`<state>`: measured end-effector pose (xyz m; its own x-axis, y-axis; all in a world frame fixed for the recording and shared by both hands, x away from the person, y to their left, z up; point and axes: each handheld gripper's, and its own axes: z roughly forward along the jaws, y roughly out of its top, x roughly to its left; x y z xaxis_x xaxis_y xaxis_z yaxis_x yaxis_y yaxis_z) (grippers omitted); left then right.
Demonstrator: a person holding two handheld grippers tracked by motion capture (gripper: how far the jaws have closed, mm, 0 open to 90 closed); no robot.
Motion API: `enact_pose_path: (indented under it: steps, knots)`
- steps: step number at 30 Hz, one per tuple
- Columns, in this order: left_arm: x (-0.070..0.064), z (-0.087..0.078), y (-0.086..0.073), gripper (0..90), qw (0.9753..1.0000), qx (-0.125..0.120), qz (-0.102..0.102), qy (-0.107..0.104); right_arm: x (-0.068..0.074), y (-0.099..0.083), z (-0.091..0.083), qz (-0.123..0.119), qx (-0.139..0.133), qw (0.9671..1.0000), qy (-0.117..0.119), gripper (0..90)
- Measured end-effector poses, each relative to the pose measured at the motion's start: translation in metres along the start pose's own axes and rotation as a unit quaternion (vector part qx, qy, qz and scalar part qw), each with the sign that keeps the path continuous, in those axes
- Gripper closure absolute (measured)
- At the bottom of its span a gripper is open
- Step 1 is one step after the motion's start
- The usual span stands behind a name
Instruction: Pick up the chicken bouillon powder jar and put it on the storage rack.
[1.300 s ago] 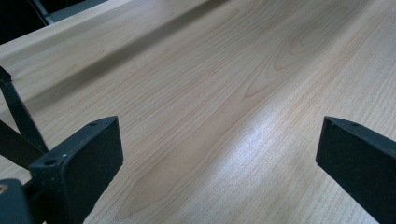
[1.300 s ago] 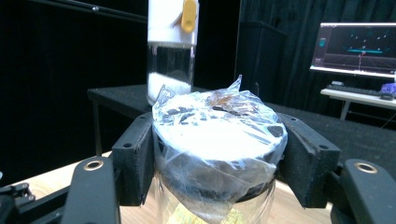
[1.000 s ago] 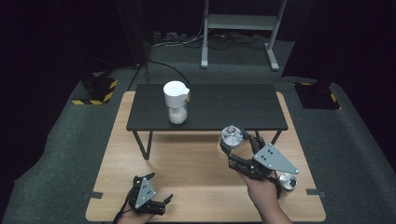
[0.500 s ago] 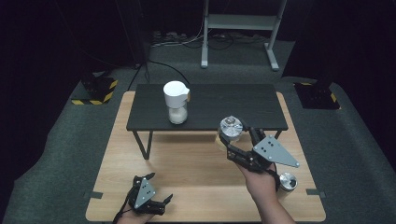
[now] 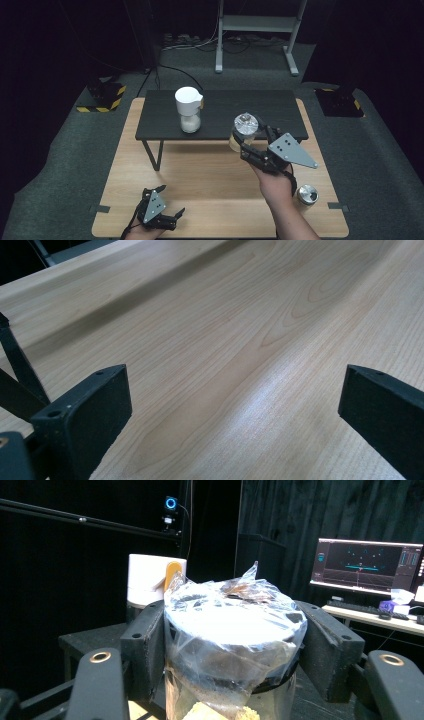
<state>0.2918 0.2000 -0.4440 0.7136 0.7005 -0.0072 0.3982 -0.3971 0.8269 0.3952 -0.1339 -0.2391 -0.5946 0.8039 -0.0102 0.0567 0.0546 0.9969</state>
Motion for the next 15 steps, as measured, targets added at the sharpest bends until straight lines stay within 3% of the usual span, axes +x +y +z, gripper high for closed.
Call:
enact_pose_path:
  steps: [15]
  knots:
    - [0.001,-0.001,0.0,0.9,1.0,-0.003,-0.003,-0.002,-0.008,-0.003,0.028,0.004,0.006,0.9999,-0.014,34.9]
